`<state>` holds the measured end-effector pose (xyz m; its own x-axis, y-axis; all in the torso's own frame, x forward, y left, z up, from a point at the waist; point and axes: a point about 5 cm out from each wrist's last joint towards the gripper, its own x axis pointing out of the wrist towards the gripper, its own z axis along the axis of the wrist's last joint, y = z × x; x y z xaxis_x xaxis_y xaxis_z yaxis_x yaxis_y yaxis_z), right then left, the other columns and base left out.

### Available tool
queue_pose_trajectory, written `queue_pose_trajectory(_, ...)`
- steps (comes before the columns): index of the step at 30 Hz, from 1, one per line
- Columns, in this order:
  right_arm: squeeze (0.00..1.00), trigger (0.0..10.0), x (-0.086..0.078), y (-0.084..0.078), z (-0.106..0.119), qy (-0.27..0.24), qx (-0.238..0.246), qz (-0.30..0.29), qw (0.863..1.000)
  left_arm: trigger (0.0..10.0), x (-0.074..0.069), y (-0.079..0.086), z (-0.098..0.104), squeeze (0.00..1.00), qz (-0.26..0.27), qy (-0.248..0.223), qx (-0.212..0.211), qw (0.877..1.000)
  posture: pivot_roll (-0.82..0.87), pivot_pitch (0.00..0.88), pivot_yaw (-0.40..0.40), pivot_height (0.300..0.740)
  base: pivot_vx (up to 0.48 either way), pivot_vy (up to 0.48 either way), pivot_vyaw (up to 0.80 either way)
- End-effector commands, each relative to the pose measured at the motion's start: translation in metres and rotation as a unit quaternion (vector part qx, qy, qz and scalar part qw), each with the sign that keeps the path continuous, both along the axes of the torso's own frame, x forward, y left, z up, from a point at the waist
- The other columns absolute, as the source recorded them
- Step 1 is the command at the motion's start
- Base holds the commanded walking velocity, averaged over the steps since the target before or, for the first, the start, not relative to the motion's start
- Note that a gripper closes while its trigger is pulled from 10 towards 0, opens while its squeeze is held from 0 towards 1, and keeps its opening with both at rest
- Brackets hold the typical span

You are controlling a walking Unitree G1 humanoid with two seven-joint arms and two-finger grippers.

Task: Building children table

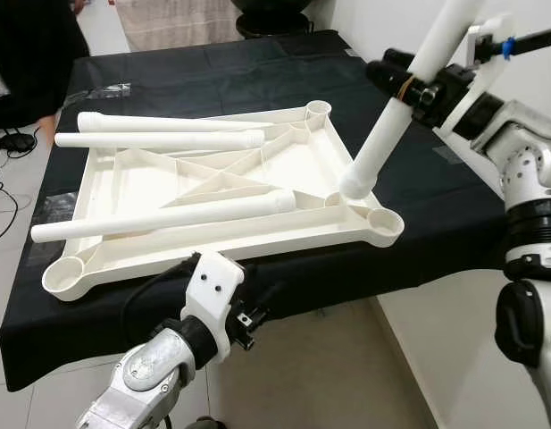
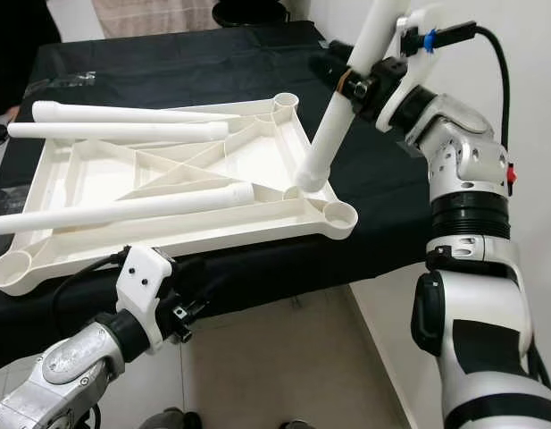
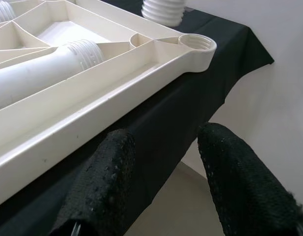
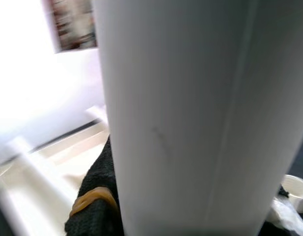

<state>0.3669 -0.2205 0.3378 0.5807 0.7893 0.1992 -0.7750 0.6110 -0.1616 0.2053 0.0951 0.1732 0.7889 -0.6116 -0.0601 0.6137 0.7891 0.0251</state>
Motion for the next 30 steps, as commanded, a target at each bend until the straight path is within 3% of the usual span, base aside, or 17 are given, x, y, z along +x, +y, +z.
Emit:
queue_pose_trajectory(1,0.00,10.0,-0.006,-0.004,0.000,-0.010,-0.025,0.034,0.999,10.0,-0.007,-0.004,0.002,0.00,-0.023,-0.001,-0.006,1.000,0.08,0.185,-0.040,0.740,0.000,0.000,0.00)
queue_pose_trajectory(7,0.00,10.0,-0.002,-0.024,-0.005,-0.006,-0.029,-0.014,0.999,10.0,-0.010,-0.008,0.003,0.00,-0.031,-0.002,-0.011,0.999,0.09,0.191,-0.037,0.740,0.000,0.000,0.00)
queue_pose_trajectory(17,0.00,10.0,-0.007,-0.050,-0.025,0.021,-0.045,-0.030,0.998,10.0,-0.010,-0.006,0.006,0.00,-0.021,-0.009,-0.009,1.000,0.10,0.201,-0.033,0.740,0.000,0.000,0.00)
queue_pose_trajectory(24,0.00,10.0,-0.008,-0.053,-0.028,0.023,-0.045,-0.024,0.998,10.0,-0.009,-0.004,0.007,0.00,-0.019,-0.011,-0.007,1.000,0.10,0.209,-0.028,0.740,0.000,0.000,0.00)
queue_pose_trajectory(30,0.00,10.0,-0.006,-0.043,-0.043,0.034,-0.058,0.008,0.998,10.0,-0.007,-0.003,0.010,0.00,-0.016,-0.016,-0.004,1.000,0.11,0.209,-0.024,0.740,0.000,0.000,0.00)
